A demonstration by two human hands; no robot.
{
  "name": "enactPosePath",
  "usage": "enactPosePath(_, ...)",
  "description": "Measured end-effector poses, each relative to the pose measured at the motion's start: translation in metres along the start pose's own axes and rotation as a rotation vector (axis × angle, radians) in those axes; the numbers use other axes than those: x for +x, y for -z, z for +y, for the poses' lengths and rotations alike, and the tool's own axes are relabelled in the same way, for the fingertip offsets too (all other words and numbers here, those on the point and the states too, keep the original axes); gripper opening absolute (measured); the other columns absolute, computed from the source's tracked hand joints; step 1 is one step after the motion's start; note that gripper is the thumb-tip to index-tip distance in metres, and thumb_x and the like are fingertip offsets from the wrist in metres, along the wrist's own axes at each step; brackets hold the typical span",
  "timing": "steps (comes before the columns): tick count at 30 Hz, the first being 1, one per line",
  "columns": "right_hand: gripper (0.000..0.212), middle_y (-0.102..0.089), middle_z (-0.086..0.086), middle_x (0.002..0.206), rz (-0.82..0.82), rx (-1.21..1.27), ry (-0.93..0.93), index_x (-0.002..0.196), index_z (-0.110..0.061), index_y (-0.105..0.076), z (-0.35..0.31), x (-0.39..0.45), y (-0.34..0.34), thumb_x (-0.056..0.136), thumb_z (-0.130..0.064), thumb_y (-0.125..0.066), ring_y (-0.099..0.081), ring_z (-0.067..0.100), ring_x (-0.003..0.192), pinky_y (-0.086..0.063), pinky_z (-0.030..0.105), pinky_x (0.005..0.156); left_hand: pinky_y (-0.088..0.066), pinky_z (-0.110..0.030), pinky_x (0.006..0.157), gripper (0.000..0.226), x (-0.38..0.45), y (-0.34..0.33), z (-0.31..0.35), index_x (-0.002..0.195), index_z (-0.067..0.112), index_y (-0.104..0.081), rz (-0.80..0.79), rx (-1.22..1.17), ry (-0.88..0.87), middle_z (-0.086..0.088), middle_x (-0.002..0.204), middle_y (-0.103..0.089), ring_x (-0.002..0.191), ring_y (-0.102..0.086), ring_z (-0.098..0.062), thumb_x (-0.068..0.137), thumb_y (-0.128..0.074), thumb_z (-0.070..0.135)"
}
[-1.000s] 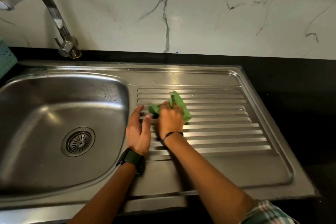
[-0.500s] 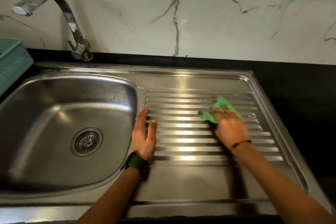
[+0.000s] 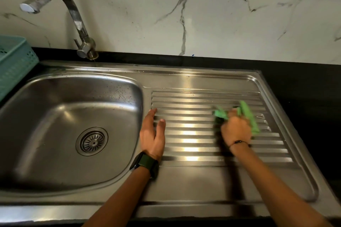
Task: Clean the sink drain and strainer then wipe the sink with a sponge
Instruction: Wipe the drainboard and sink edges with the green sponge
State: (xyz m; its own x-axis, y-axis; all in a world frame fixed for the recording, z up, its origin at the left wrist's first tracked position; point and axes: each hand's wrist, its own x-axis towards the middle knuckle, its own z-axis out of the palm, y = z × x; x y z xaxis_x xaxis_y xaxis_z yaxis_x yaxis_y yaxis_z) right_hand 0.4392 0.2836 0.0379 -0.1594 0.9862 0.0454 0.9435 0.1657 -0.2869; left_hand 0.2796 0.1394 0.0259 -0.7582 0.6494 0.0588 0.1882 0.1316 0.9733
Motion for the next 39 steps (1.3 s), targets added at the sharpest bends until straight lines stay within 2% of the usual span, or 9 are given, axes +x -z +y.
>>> enactPosePath(4,0.043,-0.052,0.021,0.131,-0.124,0.145,0.393,0.126,-0.007,-0.051,-0.086,-0.036,-0.03,0.084,-0.002,-0.047,-0.044,0.039,0.122,-0.037,0.042,0.102,-0.037,-0.008,0.085,0.057,0.002,-0.001,0.0,0.133,0.013,-0.046,0.026,-0.014,0.007,-0.006,0.133,-0.052,0.11,-0.049,-0.002,0.08,-0.04,0.034)
enactPosePath(7,0.034,-0.051,0.008,0.137,-0.232,0.109,0.685,0.123,-0.011,-0.052,-0.13,-0.037,-0.041,0.09,-0.019,-0.047,-0.039,0.031,0.128,-0.021,0.04,0.114,-0.037,0.002,0.079,0.053,0.002,-0.001,0.002,0.129,0.012,-0.048,0.074,-0.043,-0.007,0.001,0.12,-0.055,0.096,-0.05,0.019,0.079,-0.04,0.03)
enactPosePath(13,0.044,-0.041,0.007,0.146,-0.223,-0.103,0.937,0.135,-0.011,-0.04,-0.131,-0.02,-0.048,0.093,-0.024,-0.043,-0.028,0.026,0.139,-0.013,0.04,0.118,-0.03,-0.042,0.113,0.06,0.003,-0.005,0.004,0.138,0.013,-0.038,0.049,0.052,0.044,-0.007,0.146,-0.039,0.134,-0.036,-0.018,0.083,-0.033,0.035)
enactPosePath(17,0.041,-0.051,0.008,0.138,-0.134,-0.082,0.889,0.126,-0.011,-0.053,-0.094,0.003,-0.033,0.085,-0.01,-0.051,-0.041,0.028,0.132,-0.026,0.041,0.115,-0.013,-0.038,0.12,0.064,0.011,-0.009,0.009,0.142,0.012,-0.032,-0.054,0.267,-0.021,-0.006,0.152,-0.029,0.142,-0.021,-0.016,0.085,-0.024,0.041)
enactPosePath(21,0.054,-0.066,0.018,0.117,-0.022,-0.03,0.77,0.108,-0.001,-0.066,-0.005,0.028,-0.008,0.057,0.015,-0.06,-0.06,0.039,0.11,-0.044,0.051,0.1,-0.002,-0.028,0.117,0.064,0.036,-0.017,0.009,0.143,0.011,-0.029,-0.201,0.454,-0.08,-0.006,0.154,-0.025,0.144,-0.015,-0.016,0.088,-0.02,0.043)
enactPosePath(27,0.063,-0.051,0.019,0.136,-0.1,-0.111,0.321,0.129,-0.004,-0.052,0.089,0.06,0.03,0.069,0.016,-0.051,-0.045,0.037,0.127,-0.031,0.049,0.111,-0.007,-0.033,0.12,0.05,0.045,-0.024,0.004,0.142,0.007,-0.03,-0.246,0.585,-0.089,-0.01,0.152,-0.026,0.143,-0.016,-0.021,0.098,-0.03,0.031)
enactPosePath(33,0.039,-0.061,0.034,0.103,-0.013,-0.129,0.053,0.119,0.003,-0.051,0.069,0.068,0.03,0.08,0.007,-0.048,-0.059,0.046,0.094,-0.049,0.049,0.079,-0.025,-0.044,0.114,0.042,0.045,-0.021,0.008,0.134,0.001,-0.04,-0.08,0.513,-0.045,-0.016,0.142,-0.04,0.133,-0.033,-0.028,0.096,-0.036,0.021)
enactPosePath(36,0.025,-0.062,0.034,0.099,-0.008,-0.052,-0.096,0.104,0.008,-0.056,0.045,0.071,0.027,0.082,0.004,-0.047,-0.057,0.046,0.095,-0.047,0.047,0.08,-0.032,-0.045,0.11,0.04,0.046,-0.025,0.011,0.132,0.002,-0.042,-0.05,0.428,0.006,-0.015,0.139,-0.044,0.128,-0.04,-0.029,0.094,-0.039,0.016)
enactPosePath(39,0.023,-0.063,0.031,0.099,-0.002,-0.066,-0.048,0.102,0.009,-0.057,0.012,0.058,0.02,0.083,0.002,-0.046,-0.057,0.043,0.097,-0.046,0.045,0.082,-0.035,-0.043,0.108,0.042,0.047,-0.026,0.009,0.133,0.005,-0.042,-0.028,0.346,0.036,-0.015,0.136,-0.047,0.124,-0.044,-0.03,0.092,-0.041,0.013)
